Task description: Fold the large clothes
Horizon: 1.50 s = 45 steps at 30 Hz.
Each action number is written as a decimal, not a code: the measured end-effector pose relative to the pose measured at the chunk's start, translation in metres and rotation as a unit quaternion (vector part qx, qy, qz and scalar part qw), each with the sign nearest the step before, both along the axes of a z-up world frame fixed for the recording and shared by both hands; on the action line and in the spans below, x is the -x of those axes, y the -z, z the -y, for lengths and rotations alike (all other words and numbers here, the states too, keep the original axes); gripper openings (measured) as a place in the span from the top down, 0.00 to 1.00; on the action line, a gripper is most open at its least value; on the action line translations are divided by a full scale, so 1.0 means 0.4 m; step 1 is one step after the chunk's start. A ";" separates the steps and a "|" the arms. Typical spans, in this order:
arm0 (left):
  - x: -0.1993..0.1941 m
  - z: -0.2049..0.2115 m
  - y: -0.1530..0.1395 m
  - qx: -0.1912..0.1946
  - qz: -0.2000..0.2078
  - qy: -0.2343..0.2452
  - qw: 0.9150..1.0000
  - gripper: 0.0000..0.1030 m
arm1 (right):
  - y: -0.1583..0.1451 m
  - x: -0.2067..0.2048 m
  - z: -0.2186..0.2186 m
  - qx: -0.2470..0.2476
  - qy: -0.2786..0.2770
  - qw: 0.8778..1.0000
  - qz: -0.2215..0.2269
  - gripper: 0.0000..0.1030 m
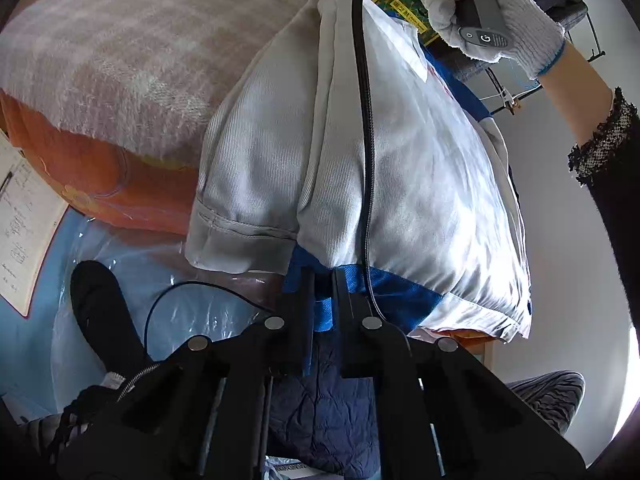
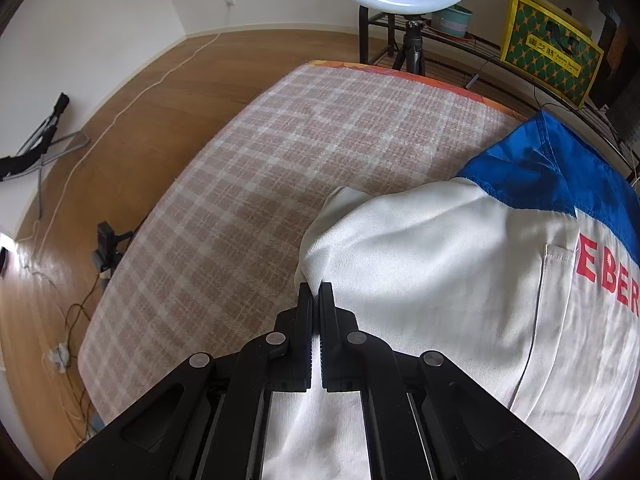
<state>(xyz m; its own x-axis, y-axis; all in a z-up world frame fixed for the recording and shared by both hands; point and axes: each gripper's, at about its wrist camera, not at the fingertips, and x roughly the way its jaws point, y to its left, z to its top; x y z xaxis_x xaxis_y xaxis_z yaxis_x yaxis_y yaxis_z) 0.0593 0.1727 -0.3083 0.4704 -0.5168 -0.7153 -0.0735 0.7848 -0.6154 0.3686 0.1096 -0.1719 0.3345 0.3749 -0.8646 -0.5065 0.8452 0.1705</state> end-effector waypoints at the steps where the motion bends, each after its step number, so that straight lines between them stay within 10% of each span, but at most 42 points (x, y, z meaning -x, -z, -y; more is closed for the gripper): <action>1: 0.002 -0.001 -0.007 -0.001 0.002 0.001 1.000 0.96 | 0.000 0.001 -0.001 0.001 -0.001 1.000 0.001 0.99; 12: 0.057 -0.100 -0.060 -0.033 -0.001 -0.058 0.998 0.97 | 0.023 -0.010 -0.015 0.004 -0.003 1.000 -0.003 0.99; 17: 0.063 -0.145 -0.083 -0.034 0.021 -0.088 0.995 0.64 | 0.036 -0.002 -0.010 0.001 -0.022 1.000 0.002 0.96; 24: 0.032 -0.159 -0.072 -0.017 0.035 -0.096 0.995 0.42 | -0.102 0.066 0.102 -0.071 -0.044 0.996 0.029 0.77; 36: -0.014 -0.159 -0.012 0.047 0.021 -0.101 0.994 0.36 | -0.255 0.358 0.406 -0.149 -0.101 0.981 0.068 0.71; 40: -0.029 -0.151 0.001 0.066 0.029 -0.108 0.992 0.34 | -0.270 0.404 0.469 -0.150 -0.089 0.978 0.114 0.32; 45: -0.038 -0.116 0.007 0.065 0.027 -0.081 0.994 0.34 | -0.207 0.356 0.442 -0.118 -0.091 0.985 0.083 0.32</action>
<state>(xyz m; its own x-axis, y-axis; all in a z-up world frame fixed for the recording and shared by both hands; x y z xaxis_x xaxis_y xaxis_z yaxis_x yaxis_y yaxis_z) 0.0746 0.2192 -0.3112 0.5917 -0.5172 -0.6184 -0.1568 0.6787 -0.7175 0.2260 -0.0674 -0.0890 0.3722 0.6256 -0.6856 -0.6836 0.6844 0.2534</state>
